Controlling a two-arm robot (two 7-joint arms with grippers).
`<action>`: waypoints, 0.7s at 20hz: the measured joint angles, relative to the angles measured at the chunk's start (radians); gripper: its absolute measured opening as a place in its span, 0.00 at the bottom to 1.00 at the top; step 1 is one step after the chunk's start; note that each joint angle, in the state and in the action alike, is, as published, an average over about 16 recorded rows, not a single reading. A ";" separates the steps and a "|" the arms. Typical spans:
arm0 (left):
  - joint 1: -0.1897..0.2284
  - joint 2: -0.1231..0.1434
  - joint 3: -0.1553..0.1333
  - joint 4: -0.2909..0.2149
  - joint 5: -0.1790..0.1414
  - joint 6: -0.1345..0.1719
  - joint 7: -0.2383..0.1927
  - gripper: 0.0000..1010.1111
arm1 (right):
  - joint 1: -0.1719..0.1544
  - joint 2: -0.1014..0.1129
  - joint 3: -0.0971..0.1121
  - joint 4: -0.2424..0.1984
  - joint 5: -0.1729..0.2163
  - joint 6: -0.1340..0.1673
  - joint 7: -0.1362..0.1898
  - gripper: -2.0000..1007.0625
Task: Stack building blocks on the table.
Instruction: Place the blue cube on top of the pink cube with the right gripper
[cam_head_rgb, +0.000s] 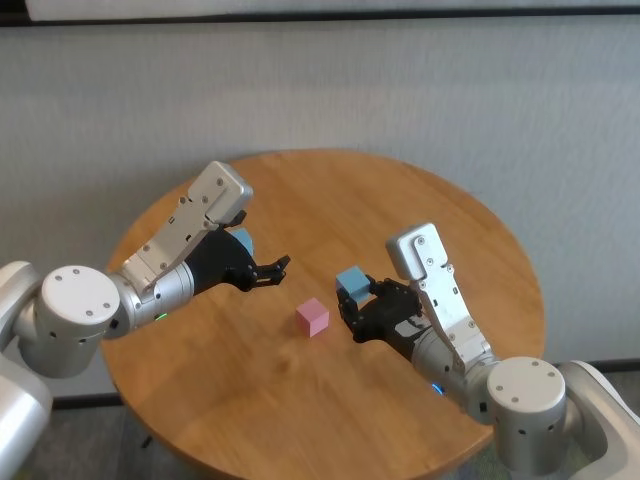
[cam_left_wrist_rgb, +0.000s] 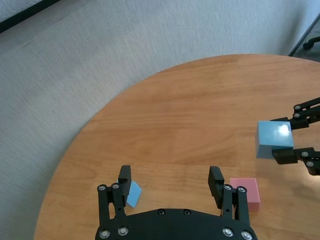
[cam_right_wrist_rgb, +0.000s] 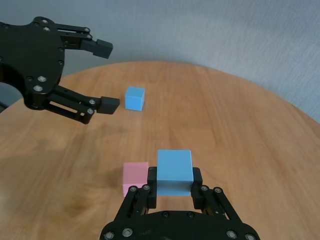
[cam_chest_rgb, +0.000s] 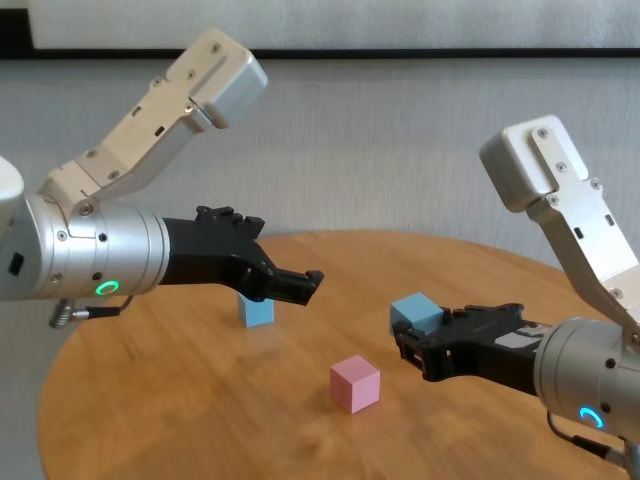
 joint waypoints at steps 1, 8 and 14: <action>0.000 0.000 0.000 0.000 0.000 0.000 0.000 0.99 | -0.002 0.000 -0.002 -0.003 -0.003 0.002 0.004 0.35; 0.000 0.000 0.000 0.000 0.000 0.000 0.000 0.99 | -0.016 0.001 -0.015 -0.018 -0.031 0.011 0.024 0.35; 0.000 0.000 0.000 0.000 0.000 0.000 0.000 0.99 | -0.023 0.001 -0.025 -0.021 -0.061 0.012 0.033 0.35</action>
